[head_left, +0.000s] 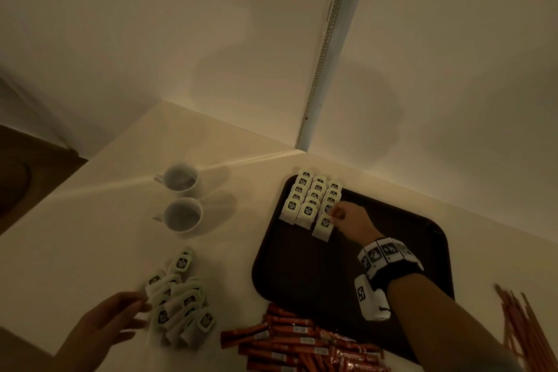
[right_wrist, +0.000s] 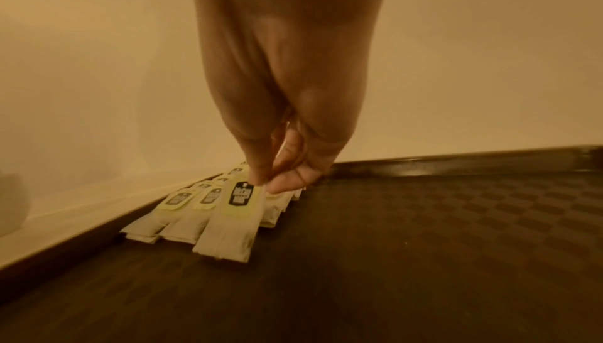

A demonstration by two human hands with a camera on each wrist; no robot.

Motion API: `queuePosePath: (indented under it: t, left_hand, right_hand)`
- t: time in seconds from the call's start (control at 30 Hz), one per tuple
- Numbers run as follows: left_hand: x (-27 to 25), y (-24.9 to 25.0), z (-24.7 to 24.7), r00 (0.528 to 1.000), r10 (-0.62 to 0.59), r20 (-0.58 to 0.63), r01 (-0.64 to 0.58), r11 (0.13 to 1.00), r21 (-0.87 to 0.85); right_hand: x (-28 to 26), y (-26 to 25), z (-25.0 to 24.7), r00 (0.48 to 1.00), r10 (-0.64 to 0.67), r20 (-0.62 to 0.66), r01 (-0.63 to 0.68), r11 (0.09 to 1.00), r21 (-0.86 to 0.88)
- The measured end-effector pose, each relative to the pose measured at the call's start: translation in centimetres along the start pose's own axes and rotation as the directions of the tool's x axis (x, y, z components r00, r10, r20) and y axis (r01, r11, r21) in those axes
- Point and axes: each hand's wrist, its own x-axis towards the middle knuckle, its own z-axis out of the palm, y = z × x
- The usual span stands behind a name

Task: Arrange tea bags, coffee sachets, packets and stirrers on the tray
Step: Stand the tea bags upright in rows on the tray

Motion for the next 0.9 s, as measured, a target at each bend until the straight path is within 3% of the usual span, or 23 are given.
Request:
queuePosePath:
  t: [0.13,0.27,0.4,0.5,0.6,0.7,0.8,0.9]
  left_hand:
    - [-0.1,-1.1,-0.8,0.996,-0.091,-0.016,0.091,0.995,-0.036]
    - [-0.4,-1.2,-0.9,0.996,-0.087,-0.026,0.086,0.996,-0.039]
    - [-0.9,-0.6,-0.5,0.999,-0.004,-0.043,0.004,1.000,0.009]
    - [-0.9,-0.4,-0.1,0.991,0.136,-0.018,-0.131,0.979,0.157]
    - [-0.4,0.1,0.9,0.946,0.322,0.013,-0.298,0.858,0.418]
    - [0.3,0.8,2.7,0.904,0.415,0.098,-0.403,0.757,0.515]
    - [0.8,0.6,4.4,0.896,0.383,0.226,-0.422,0.573,0.702]
    - [0.4,0.2,5.8,0.924,0.295,0.242,-0.346,0.381,0.857]
  right_hand:
    - [1.0,-0.2,0.2,1.000,0.007,-0.015,-0.006,1.000,0.010]
    - [1.8,-0.1,0.5,0.998,0.034,-0.052,-0.035,0.999,-0.014]
    - [1.6,-1.0,0.6,0.992,0.054,-0.117,-0.057,0.998,-0.028]
    - [-0.2,-3.1,1.5,0.982,-0.072,-0.173,0.073,0.997,0.002]
    - [-3.4,-5.5,3.6,0.964,-0.251,-0.090,0.257,0.965,0.057]
    - [-6.8,-7.0,6.4,0.922,-0.384,0.046,0.379,0.920,0.099]
    - [-9.4,-7.4,8.6,0.889,-0.434,0.148,0.413,0.898,0.152]
    - [-11.0,-7.4,9.8,0.874,-0.454,0.173,0.426,0.887,0.178]
